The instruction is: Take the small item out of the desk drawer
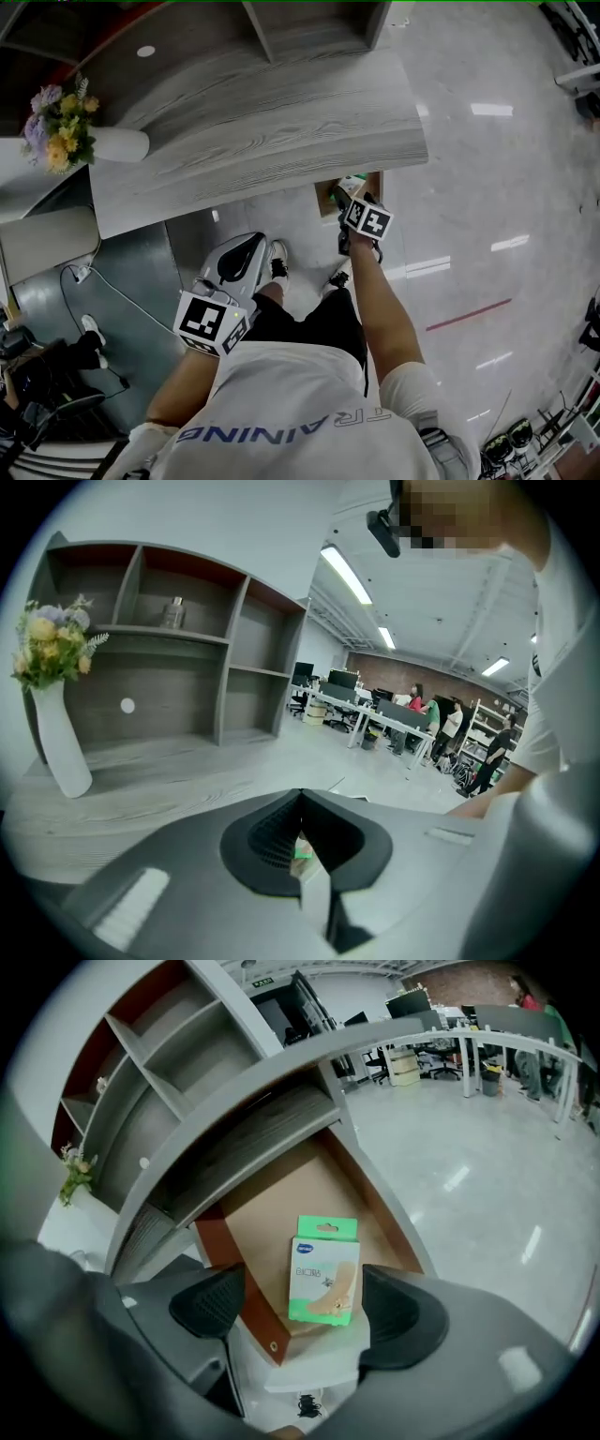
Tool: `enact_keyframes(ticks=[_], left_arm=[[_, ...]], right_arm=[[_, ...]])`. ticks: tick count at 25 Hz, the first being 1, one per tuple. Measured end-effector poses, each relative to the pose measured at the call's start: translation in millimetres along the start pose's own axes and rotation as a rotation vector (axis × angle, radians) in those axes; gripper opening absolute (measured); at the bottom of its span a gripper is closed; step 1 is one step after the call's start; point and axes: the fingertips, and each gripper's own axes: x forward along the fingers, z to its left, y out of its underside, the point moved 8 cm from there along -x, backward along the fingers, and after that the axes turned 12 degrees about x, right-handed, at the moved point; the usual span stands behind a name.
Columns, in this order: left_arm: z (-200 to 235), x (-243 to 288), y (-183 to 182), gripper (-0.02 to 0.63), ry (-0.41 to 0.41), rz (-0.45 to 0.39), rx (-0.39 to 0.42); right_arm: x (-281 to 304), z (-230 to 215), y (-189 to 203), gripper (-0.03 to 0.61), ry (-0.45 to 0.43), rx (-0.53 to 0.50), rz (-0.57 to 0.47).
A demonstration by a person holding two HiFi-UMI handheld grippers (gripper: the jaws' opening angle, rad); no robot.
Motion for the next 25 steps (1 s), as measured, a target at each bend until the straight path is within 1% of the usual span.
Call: enact_keyframes(ticks=[2, 5, 8, 10, 11, 13, 14, 18, 21, 25], left_arm=[[-1.8, 3.8, 4.3, 0.002, -0.011, 0.006, -0.005], [-5.1, 7.6, 8.8, 0.002, -0.024, 0.005, -0.006], [6.4, 5.2, 14.0, 0.002, -0.038, 0.009, -0.024], [13.2, 3.9, 19.1, 0.001, -0.043, 0.017, -0.034], [14.7, 3.5, 20.4, 0.002, -0.046, 0.018, -0.038], [16.0, 1.9, 21.0, 0.002, -0.051, 0.018, -0.043], [16.4, 0.5, 21.4, 0.002, -0.054, 0.018, -0.042], [14.6, -5.4, 18.6, 0.002, -0.047, 0.011, -0.036], [10.4, -6.1, 9.1, 0.002, -0.021, -0.011, -0.022], [3.7, -8.8, -10.2, 0.002, 0.02, -0.048, 0.003]], right_arm=[[12.9, -2.4, -2.0, 0.408, 0.016, -0.019, 0.016], [27.9, -12.6, -6.1, 0.408, 0.067, -0.03, 0.037], [41.6, -14.2, -7.3, 0.408, 0.113, -0.013, 0.064], [49.3, -15.0, -6.2, 0.408, 0.111, 0.011, 0.08], [51.8, -16.2, -6.5, 0.401, 0.104, 0.018, 0.086], [53.6, -17.3, -8.5, 0.341, 0.09, 0.027, 0.093], [52.6, -16.9, -9.6, 0.333, 0.087, 0.032, 0.091], [30.1, -15.3, -10.2, 0.324, 0.084, 0.041, 0.025], [-1.7, -14.5, -8.5, 0.324, 0.043, 0.076, -0.05], [-51.4, -3.2, -5.3, 0.322, -0.016, 0.076, -0.126]])
